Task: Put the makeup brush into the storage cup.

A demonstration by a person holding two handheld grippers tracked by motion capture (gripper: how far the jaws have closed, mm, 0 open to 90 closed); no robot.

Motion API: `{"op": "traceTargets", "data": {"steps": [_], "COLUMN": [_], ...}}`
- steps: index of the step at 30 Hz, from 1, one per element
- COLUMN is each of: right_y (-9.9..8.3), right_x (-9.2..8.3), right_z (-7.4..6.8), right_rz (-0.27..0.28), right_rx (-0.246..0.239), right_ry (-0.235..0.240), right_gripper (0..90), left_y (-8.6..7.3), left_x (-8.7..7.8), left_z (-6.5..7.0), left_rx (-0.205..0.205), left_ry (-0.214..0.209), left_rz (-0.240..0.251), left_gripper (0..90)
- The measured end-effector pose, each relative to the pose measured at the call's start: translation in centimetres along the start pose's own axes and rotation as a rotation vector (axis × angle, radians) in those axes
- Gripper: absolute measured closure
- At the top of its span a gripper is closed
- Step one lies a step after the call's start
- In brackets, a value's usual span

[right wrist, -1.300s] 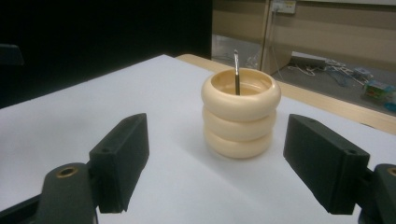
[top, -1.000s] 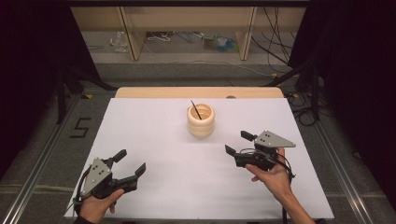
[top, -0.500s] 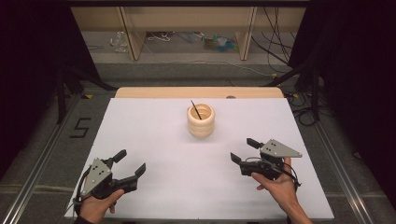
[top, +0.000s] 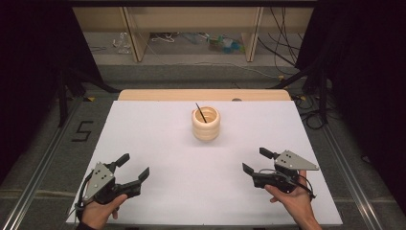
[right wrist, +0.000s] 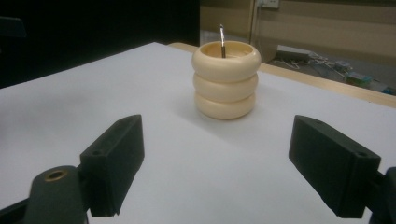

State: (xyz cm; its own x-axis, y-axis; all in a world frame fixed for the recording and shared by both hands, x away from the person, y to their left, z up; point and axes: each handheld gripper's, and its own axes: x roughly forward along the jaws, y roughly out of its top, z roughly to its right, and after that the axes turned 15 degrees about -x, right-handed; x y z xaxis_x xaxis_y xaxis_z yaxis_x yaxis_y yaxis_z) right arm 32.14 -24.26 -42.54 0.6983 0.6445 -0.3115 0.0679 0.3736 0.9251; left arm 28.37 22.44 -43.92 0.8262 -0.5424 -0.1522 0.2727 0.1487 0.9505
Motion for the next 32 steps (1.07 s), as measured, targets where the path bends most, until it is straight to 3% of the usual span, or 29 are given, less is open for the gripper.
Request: {"op": "traceTargets", "data": {"steps": [7, 10, 11, 14, 21, 22, 32], "right_y": [-0.15, -0.15, -0.1, -0.11, 0.01, -0.02, 0.05], "right_x": [-0.17, -0.1, -0.17, -0.1, -0.24, -0.08, -0.18], "right_z": [-0.09, -0.14, -0.25, -0.13, -0.25, -0.3, -0.3], "right_rz": [-0.001, 0.001, -0.011, 0.008, 0.0, 0.024, 0.013], "right_rx": [-0.008, -0.015, 0.003, -0.014, -0.003, 0.001, -0.007], "right_ry": [-0.004, 0.008, 0.023, 0.017, 0.02, 0.027, 0.025], "right_gripper": [18.1, 17.2, 17.1, 17.1, 16.7, 16.7, 16.7], "left_y": [0.01, 0.01, 0.01, 0.02, 0.0, 0.01, 0.01], "left_x": [0.02, 0.04, 0.04, 0.03, 0.04, 0.04, 0.05], "left_z": [-0.04, -0.01, -0.01, -0.02, -0.01, -0.02, 0.02], "left_rx": [0.004, 0.005, 0.006, 0.006, 0.006, 0.006, 0.007], "left_ry": [0.0, -0.001, -0.002, 0.0, 0.0, 0.0, -0.001], "left_rz": [-0.003, -0.004, -0.004, -0.004, -0.005, -0.005, -0.004], "left_gripper": [17.5, 17.5, 17.5, 17.5, 17.5, 17.5, 17.6]}}
